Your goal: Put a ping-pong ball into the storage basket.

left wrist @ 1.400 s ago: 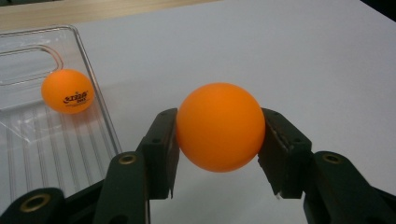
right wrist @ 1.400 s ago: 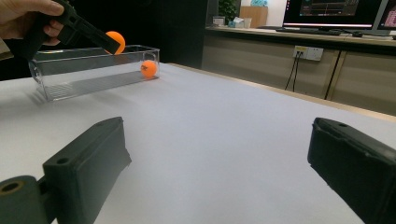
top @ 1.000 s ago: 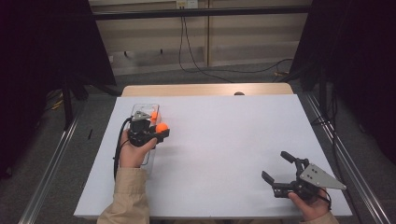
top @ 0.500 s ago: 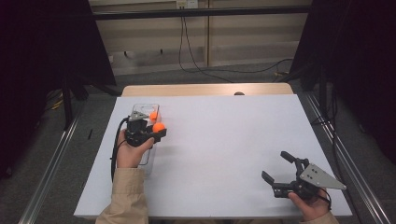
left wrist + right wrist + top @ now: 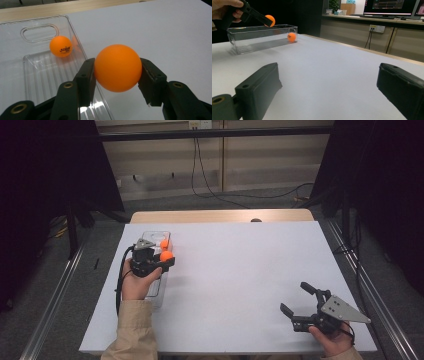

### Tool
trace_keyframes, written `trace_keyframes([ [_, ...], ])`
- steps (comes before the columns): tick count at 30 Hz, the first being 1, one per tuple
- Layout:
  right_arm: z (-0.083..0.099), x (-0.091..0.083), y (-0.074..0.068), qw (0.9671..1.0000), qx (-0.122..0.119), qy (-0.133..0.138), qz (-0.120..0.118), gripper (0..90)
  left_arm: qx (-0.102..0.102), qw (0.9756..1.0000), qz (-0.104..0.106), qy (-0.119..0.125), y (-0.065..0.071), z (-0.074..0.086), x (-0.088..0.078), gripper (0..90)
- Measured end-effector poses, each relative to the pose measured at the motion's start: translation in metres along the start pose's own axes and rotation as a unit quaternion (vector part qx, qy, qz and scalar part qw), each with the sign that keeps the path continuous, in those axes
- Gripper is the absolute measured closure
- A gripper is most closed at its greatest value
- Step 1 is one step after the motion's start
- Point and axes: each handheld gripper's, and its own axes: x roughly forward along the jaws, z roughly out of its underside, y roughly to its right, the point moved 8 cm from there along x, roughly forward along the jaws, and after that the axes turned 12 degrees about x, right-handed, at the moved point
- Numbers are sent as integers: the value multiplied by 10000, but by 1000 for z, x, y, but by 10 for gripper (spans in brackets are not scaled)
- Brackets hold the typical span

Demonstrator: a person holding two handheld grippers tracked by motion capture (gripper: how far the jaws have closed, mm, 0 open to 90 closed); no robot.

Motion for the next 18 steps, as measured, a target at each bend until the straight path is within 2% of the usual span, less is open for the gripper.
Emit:
trace_keyframes([
  [18,0,0,0,10000,3,-6,-2,40,-26,9999,-128,32,-8,2,-6,508],
])
